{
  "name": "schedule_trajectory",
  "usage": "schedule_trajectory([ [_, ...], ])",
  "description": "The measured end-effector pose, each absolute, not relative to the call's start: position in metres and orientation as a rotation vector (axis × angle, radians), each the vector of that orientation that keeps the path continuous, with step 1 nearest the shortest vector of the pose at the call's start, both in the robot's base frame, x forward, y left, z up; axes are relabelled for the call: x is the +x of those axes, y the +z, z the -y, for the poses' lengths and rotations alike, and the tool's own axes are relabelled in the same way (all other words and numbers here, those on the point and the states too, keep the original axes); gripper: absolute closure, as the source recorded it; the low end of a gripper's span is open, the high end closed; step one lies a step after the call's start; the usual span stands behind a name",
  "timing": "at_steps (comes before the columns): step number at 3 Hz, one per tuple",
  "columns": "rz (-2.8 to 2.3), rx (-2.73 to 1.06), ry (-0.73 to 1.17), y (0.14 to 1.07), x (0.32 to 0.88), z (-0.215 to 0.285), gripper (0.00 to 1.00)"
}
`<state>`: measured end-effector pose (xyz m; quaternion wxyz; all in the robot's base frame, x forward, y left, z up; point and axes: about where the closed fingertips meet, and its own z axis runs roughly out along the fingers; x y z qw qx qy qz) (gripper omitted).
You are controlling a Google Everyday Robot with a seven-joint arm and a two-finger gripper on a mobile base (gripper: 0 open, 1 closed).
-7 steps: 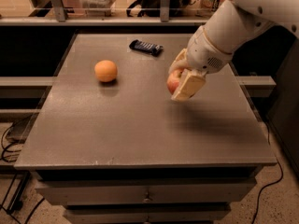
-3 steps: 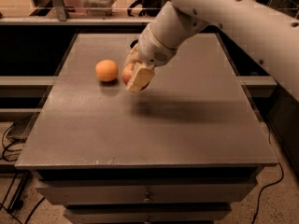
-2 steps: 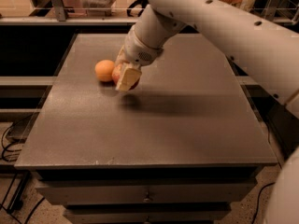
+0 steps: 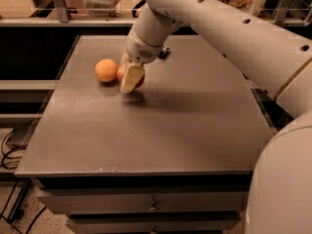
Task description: Move apple near orange
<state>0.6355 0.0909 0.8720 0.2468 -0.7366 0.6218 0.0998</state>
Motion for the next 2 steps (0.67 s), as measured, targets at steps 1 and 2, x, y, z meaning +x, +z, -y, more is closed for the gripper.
schedule_trajectory([
  [1, -1.696, -1.999, 0.262, 0.8746, 0.6371, -0.0862, 0.00],
  [2, -1.696, -1.999, 0.262, 0.8745, 0.6371, -0.0863, 0.00],
])
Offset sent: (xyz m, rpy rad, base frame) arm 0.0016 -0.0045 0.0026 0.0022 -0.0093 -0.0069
